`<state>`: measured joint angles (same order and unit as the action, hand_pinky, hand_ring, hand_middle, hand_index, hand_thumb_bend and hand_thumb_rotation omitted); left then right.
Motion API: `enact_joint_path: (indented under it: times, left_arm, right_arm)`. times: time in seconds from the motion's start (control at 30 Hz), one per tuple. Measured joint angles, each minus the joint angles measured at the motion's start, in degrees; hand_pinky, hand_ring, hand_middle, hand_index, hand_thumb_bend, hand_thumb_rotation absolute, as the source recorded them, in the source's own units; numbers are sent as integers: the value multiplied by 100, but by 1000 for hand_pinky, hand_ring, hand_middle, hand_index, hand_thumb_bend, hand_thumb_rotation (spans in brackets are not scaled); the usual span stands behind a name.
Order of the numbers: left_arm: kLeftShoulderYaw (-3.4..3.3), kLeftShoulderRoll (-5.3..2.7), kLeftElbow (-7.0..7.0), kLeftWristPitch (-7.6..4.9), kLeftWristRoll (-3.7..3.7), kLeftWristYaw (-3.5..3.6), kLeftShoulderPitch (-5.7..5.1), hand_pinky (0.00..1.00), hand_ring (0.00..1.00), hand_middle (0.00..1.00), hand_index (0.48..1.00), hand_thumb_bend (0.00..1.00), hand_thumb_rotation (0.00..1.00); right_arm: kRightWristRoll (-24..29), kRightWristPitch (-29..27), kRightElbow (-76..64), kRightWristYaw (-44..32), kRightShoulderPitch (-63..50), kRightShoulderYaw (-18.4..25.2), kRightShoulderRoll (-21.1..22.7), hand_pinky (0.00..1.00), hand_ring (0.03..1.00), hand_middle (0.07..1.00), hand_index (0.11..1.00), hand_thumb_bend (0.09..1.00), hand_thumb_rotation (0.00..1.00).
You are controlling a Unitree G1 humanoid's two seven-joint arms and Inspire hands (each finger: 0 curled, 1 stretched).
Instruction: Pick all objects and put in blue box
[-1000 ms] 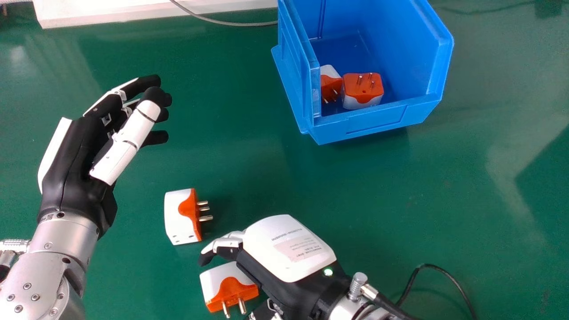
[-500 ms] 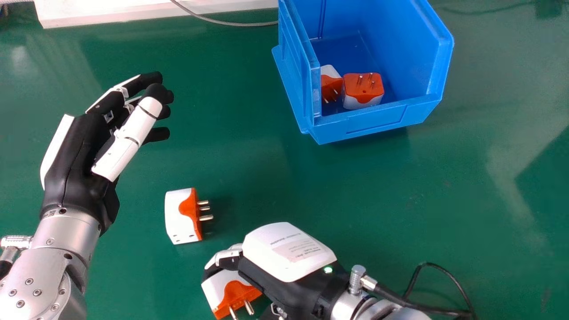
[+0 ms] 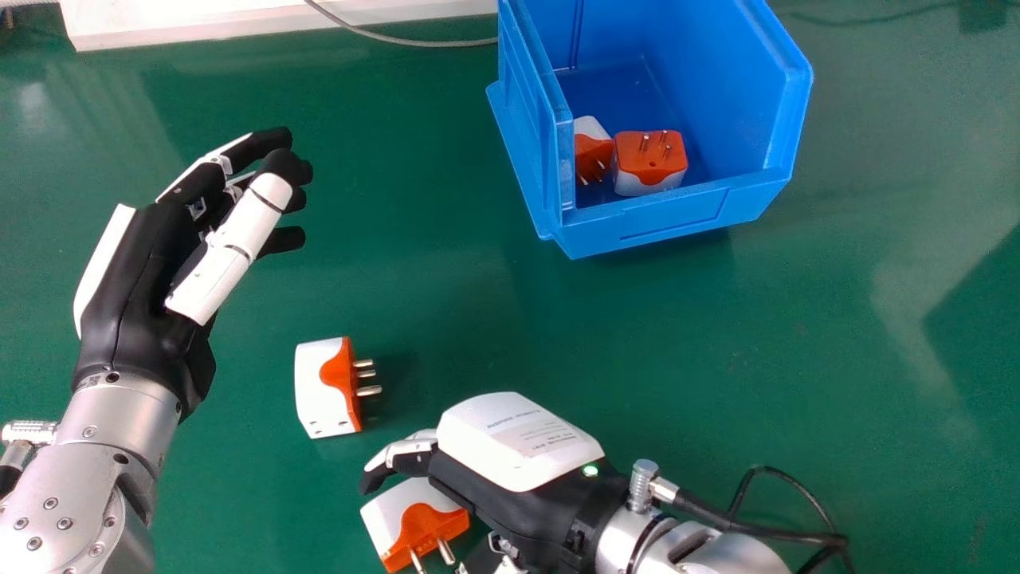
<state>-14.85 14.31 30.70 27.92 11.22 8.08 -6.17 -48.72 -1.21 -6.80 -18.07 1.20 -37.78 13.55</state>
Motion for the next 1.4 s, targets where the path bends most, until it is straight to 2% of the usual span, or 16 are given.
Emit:
enact_joint_path:
  times: [0.13,0.2,0.3,0.4,0.53,0.7,1.07,1.4]
  left_arm:
    - [-5,6,15,24,0,4,-1,751,812,785,807,555,588]
    - [-7,8,51,51,1,2,-2,750,811,785,807,554,587]
    - [-10,12,122,96,7,5,-2,747,810,784,806,551,586]
    - [-13,19,161,142,8,5,-1,744,809,785,805,549,585]
    - [-12,20,187,160,7,9,-1,744,809,786,806,550,586]
    - [-11,22,224,173,7,32,-1,744,809,788,810,551,587]
    - [-16,31,228,175,8,55,-1,749,814,794,816,536,578]
    - [-16,37,234,175,7,55,1,755,818,797,820,524,569]
  right_arm:
    - [45,-425,278,482,57,12,66,578,690,750,690,313,50]
    - [24,-829,581,936,156,5,128,562,677,736,674,310,40]
    - [-200,-1513,1198,1818,426,-27,265,519,632,684,607,376,70]
    - [-500,-2110,1864,2721,805,-90,360,476,576,624,553,426,44]
    - [-760,-2540,2410,3423,1158,-160,373,434,524,589,521,458,28]
    - [-822,-2588,2488,3556,1219,-168,374,387,475,560,495,485,14]
    - [-992,-2440,2416,3560,1258,-133,327,338,432,530,491,505,4]
    - [-983,-2143,2133,3200,1240,-102,339,316,411,510,504,512,1]
